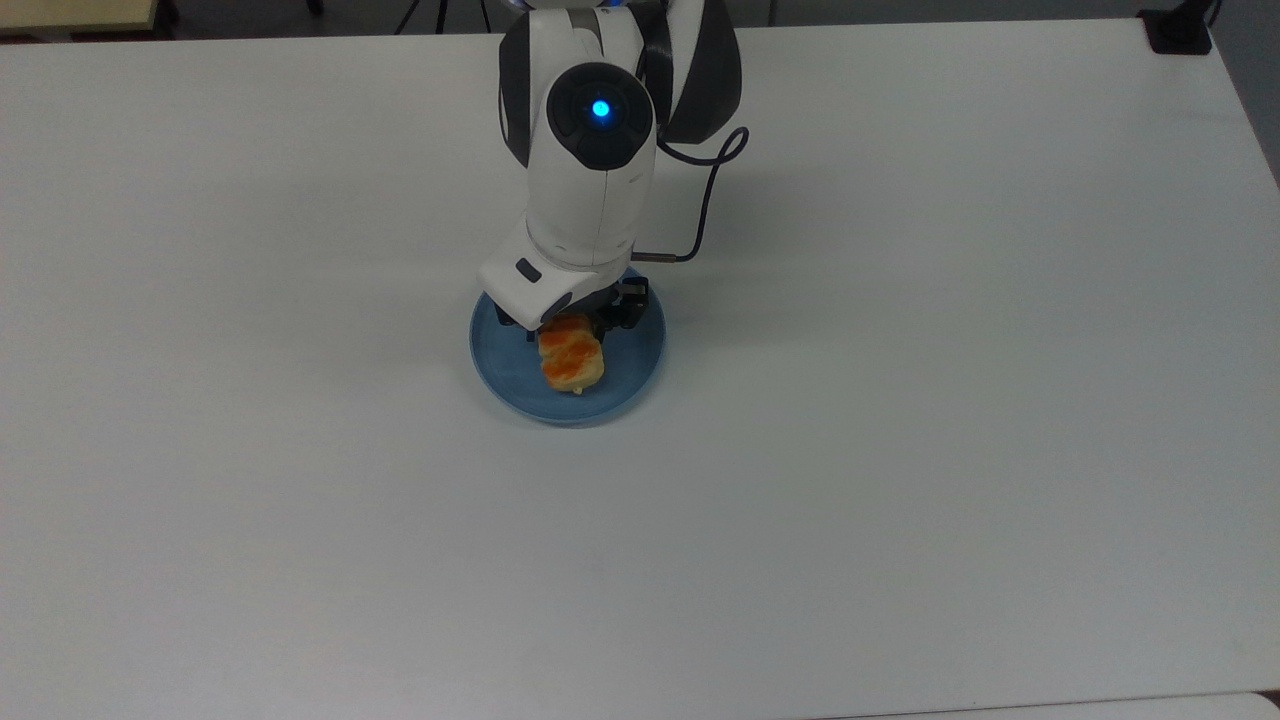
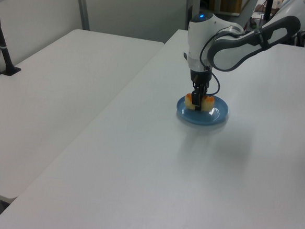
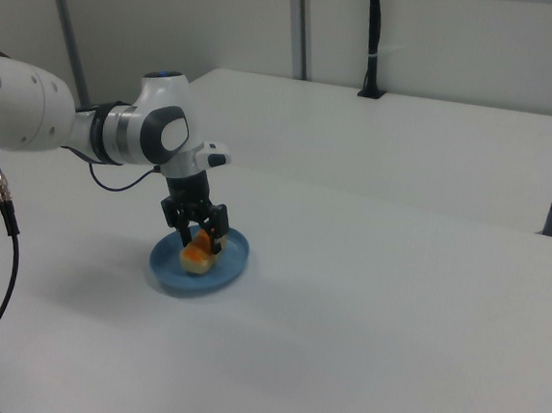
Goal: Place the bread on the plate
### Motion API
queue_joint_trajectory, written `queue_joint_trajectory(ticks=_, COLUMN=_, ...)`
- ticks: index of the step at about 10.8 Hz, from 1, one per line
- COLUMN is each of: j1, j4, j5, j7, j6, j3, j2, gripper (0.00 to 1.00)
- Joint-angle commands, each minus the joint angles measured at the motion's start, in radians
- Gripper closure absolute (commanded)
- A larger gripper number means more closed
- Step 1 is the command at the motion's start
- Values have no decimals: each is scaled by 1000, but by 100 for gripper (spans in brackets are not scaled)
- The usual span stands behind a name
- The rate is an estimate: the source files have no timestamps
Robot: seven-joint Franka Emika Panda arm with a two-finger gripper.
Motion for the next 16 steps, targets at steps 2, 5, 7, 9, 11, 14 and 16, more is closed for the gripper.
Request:
queue_joint_trajectory(ticks=2, j1=10, j4=1, j5=-15, j7=30, j6=10, j3=-9, j2=-27, gripper=0)
queue_joint_trajectory(ticks=5, j1=18, j4=61, j5=-3, j7=59, j6=-118, j3=-8, j2=-105, gripper=0)
queue_joint_trajectory(ticks=7, j1=34, j4=84, j5=-2, j7=59, j6=-227, j3=-8, j2=-188, gripper=0)
queue_joint_trajectory(ticks=9, j1=39, j4=84, j5=-2, j7=61, j6=-359, j3=-9, j2=-285, gripper=0)
queue_joint_trajectory(ticks=11, j1=36, j4=84, j5=8, j7=61, j6=-447, j3=-20, j2=-374, gripper=0)
queue_joint_trajectory(ticks=14, j1=19, j4=82, j5=100, j7=61, j6=-487, j3=-35, j2=-426, gripper=0)
queue_joint_trajectory(ticks=16, j1=7, j4=84, j5=103, j7=59, j6=-487, j3=-37, j2=-425, gripper=0)
